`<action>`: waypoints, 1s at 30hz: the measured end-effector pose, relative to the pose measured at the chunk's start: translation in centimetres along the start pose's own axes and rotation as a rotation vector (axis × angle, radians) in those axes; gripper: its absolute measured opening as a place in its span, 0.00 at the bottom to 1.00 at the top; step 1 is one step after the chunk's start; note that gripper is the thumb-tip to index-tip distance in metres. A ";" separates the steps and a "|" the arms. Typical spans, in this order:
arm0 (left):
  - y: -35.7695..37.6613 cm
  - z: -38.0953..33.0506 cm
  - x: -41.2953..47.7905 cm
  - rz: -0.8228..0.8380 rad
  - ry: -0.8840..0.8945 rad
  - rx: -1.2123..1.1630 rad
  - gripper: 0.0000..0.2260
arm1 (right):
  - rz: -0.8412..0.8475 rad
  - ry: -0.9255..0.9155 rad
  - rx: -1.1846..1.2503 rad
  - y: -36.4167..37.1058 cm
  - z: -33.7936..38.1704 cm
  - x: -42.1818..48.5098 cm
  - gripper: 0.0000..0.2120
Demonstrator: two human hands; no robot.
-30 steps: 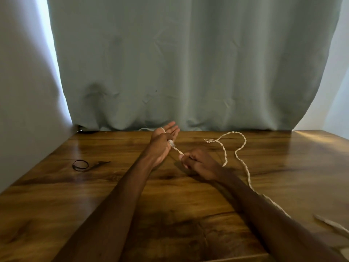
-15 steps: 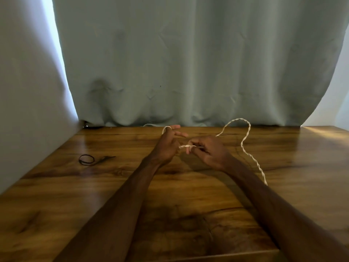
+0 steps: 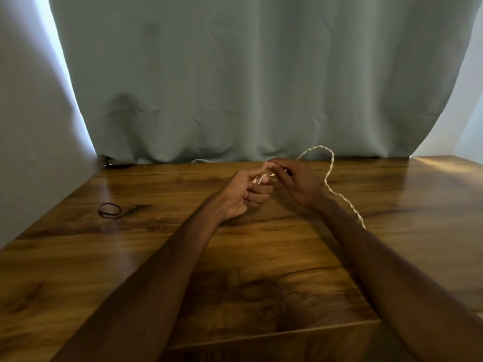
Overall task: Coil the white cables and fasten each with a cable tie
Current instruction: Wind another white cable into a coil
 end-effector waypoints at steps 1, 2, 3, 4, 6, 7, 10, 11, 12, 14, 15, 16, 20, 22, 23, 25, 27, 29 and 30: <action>0.1 -0.4 -0.1 0.025 0.030 -0.036 0.18 | 0.033 0.037 0.033 0.5 -0.2 -0.2 0.15; 0.3 -0.9 -0.1 0.044 0.065 -0.085 0.15 | 0.062 0.070 0.071 1.2 -0.4 -0.3 0.17; 0.4 -1.3 -0.1 0.051 0.110 -0.146 0.13 | 0.085 0.094 0.086 2.0 -0.4 -0.6 0.18; 0.4 -1.8 0.0 0.038 0.158 -0.211 0.11 | 0.120 0.104 0.087 2.9 -0.3 -0.9 0.16; -0.1 -2.3 0.2 -0.046 0.242 -0.284 0.12 | 0.224 0.091 0.056 4.5 0.7 -1.5 0.07; -0.4 -2.5 0.2 -0.102 0.277 -0.289 0.14 | 0.265 0.066 0.040 5.1 1.3 -1.7 0.06; -1.4 -2.8 0.3 -0.304 0.393 -0.270 0.10 | 0.336 0.052 0.044 6.0 2.5 -1.5 0.09; -1.7 -2.9 0.2 -0.378 0.426 -0.266 0.08 | 0.357 0.061 0.061 6.0 2.7 -1.5 0.09; -2.1 -3.0 0.2 -0.453 0.467 -0.270 0.07 | 0.377 0.072 0.087 5.9 2.9 -1.5 0.08; -3.4 -3.2 0.4 -0.575 0.552 -0.302 0.06 | 0.396 0.057 0.137 5.8 3.5 -1.7 0.05; -4.0 -3.2 0.5 -0.630 0.588 -0.287 0.06 | 0.387 0.028 0.147 5.8 3.9 -1.8 0.04; -4.6 -3.1 0.6 -0.698 0.614 -0.215 0.06 | 0.375 0.007 0.137 5.7 4.2 -1.8 0.05; -6.7 -2.8 -0.3 -0.964 0.705 0.580 0.18 | 0.346 0.062 -0.005 5.0 4.2 -1.4 0.07; -7.9 -2.1 -1.2 -1.010 0.725 1.006 0.21 | 0.349 0.100 -0.170 4.1 3.2 -1.4 0.07; -8.7 -1.7 -1.4 -1.025 0.684 1.185 0.20 | 0.349 0.126 -0.256 3.4 2.5 -1.4 0.07; -10.6 -1.2 -2.0 -1.070 0.538 1.437 0.13 | 0.323 0.229 -0.388 1.3 0.5 -1.5 0.05; -12.1 -1.5 -2.5 -1.117 0.414 1.462 0.08 | 0.203 0.360 -0.466 -1.3 -2.1 -1.2 0.06; -12.4 -2.0 -2.7 -1.122 0.337 1.459 0.08 | 0.007 0.439 -0.602 -3.5 -4.3 -0.6 0.08; -12.2 -1.9 -2.6 -1.083 0.326 1.482 0.09 | -0.088 0.488 -0.687 -4.2 -5.2 -0.5 0.09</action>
Point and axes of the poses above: each hand's wrist, its own x-axis towards the middle knuckle, its own y-axis out of the palm, z = x × y, the point moved 3 cm from there along x, towards the middle knuckle, and after that the axes turned 4 degrees about -z, right-handed, at the moved point
